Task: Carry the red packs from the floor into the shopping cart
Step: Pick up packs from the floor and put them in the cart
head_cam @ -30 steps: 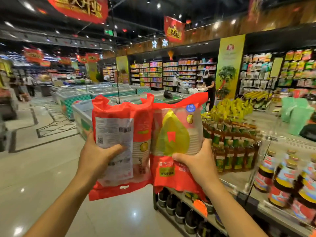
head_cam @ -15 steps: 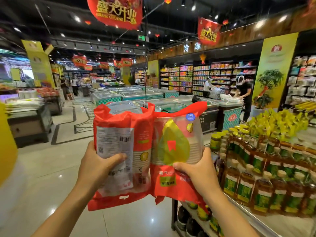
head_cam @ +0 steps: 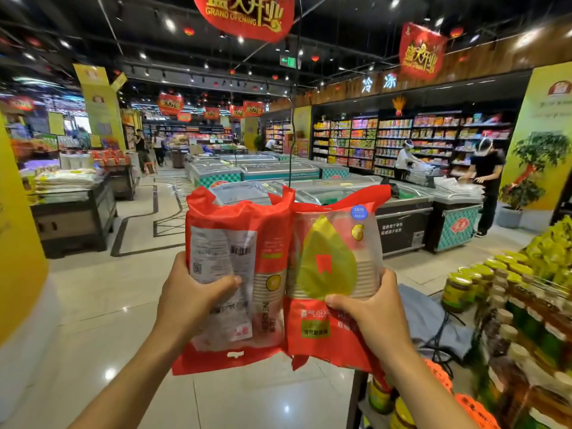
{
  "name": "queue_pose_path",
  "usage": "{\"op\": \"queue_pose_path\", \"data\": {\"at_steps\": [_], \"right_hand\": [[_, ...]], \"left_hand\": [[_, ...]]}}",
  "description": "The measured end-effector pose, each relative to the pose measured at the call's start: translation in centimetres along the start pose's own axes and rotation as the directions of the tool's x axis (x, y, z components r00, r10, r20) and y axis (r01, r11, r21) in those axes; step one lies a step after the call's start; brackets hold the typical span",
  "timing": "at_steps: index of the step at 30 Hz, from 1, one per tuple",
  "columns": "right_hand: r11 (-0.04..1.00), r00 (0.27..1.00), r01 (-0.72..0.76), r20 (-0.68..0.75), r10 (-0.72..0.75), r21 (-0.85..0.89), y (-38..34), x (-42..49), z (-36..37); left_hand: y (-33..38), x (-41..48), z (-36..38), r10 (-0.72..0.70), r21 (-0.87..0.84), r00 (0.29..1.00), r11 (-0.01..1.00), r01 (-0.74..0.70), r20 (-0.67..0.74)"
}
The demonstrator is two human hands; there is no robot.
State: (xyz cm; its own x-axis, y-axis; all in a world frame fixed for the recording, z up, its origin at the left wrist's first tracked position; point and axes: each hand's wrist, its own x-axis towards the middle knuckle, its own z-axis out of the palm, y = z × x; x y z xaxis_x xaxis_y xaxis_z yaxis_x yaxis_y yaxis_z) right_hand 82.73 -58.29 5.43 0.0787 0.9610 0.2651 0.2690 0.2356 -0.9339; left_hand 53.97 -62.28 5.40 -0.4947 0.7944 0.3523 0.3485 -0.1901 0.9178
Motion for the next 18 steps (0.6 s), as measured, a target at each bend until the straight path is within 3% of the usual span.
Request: {"op": "queue_pose_path", "data": {"at_steps": [18], "right_hand": [[0.997, 0.995, -0.072, 0.071, 0.07, 0.027, 4.9, 19.2, 12.2]], "left_hand": [[-6.4, 18.9, 4.6, -0.021, 0.07, 1.0, 0.997, 0.021, 0.004]]}}
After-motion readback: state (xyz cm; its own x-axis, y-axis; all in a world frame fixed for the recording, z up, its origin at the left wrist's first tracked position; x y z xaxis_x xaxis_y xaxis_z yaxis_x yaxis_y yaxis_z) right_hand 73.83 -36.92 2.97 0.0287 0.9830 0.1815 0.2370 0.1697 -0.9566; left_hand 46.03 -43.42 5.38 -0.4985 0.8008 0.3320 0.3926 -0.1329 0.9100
